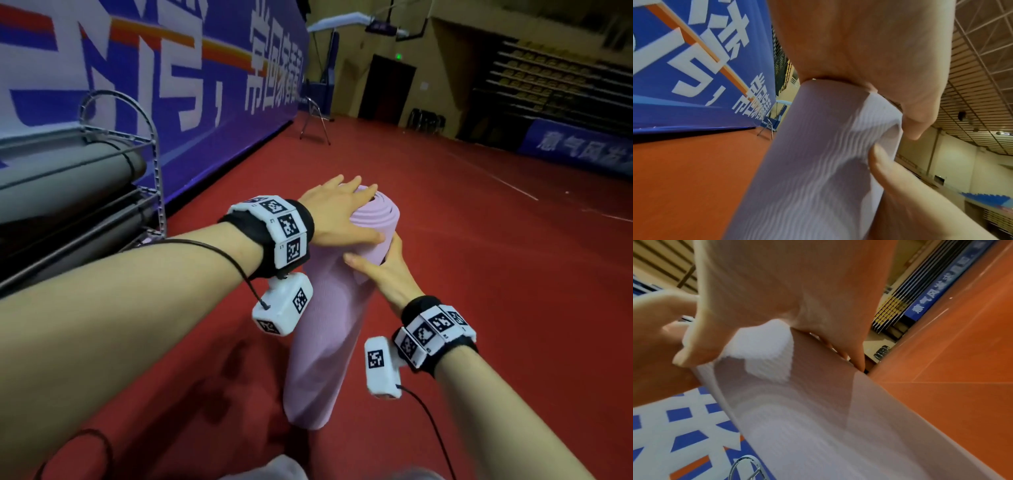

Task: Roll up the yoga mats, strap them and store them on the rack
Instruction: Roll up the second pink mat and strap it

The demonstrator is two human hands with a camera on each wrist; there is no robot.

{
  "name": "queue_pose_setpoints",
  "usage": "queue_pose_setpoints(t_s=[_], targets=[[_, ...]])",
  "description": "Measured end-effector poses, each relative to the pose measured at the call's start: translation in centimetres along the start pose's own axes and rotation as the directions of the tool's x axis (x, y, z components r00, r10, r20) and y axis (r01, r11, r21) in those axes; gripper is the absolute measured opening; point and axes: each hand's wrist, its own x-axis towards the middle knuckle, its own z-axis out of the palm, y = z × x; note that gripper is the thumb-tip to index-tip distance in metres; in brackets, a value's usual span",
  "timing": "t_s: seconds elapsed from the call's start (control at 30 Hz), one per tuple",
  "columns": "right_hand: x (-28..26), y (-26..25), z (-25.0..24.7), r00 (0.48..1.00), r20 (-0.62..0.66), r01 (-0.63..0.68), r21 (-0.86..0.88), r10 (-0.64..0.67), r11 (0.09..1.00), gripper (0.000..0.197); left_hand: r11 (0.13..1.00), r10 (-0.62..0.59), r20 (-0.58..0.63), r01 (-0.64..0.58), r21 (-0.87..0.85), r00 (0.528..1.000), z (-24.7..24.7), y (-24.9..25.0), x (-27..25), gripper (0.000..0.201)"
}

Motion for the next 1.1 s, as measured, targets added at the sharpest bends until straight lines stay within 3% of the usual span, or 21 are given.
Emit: queue_pose_setpoints(t_s=[0.17,0.37,0.43,0.5,0.57,0.63,0.77,0.83,0.93,1.1], targets=[[0.0,1.2,-1.3,0.997,-0.072,0.024,-0.001,-0.024,1.000,0.132,0.997,0.049,0.027,-0.050,0.061,0.998,0.5,1.3,2.3,0.086],[0.1,2.1,-1.7,0.990,-0.133,0.034,-0.113,-0.049,0.993,0.108,0.999,0.050,0.023,-0.050,-0.011,0.998,1.1,1.6,2.6,0.081],[-0.8,1.5,-1.0,0.979,-0.194,0.030,-0.142,-0.058,0.989,0.107,0.978,0.050,0.024,-0.044,-0.206,0.998,0.5,1.4,2.1,0.077],[-1.8,1.3,-0.2,0.963,-0.257,0.039,-0.159,-0.080,0.986,0.115,0.820,0.021,-0.131,-0.092,-0.566,0.991,0.0,-0.3,0.8,0.068],[-2.3,0.8,0.3,0.954,-0.275,0.074,-0.155,-0.115,0.985,0.119,0.639,-0.215,-0.340,-0.132,-0.758,0.915,0.3,-3.7,-1.2,0.048],[-2.6,0.3,0.7,0.954,-0.269,0.088,-0.160,-0.130,0.983,0.121,0.640,-0.444,-0.379,-0.009,-0.769,0.812,2.3,-9.0,-4.6,0.035],[-2.9,-0.3,1.9,0.964,-0.221,0.116,-0.157,-0.150,0.981,0.128,0.716,-0.604,-0.065,0.505,-0.482,0.794,11.3,-20.0,-14.8,0.018],[-3.0,-0.5,3.0,0.962,-0.234,0.102,-0.171,-0.141,0.980,0.132,0.685,-0.661,0.125,0.663,-0.302,0.740,15.4,-22.8,-20.4,0.012],[-3.2,-0.7,4.3,0.952,-0.244,0.136,-0.197,-0.183,0.971,0.140,0.609,-0.741,0.252,0.781,-0.141,0.623,20.4,-24.5,-26.3,0.015],[-3.2,-1.3,7.5,0.938,-0.236,0.207,-0.209,-0.255,0.956,0.127,0.460,-0.812,0.358,0.883,-0.095,0.461,27.3,-26.2,-30.7,0.032]])
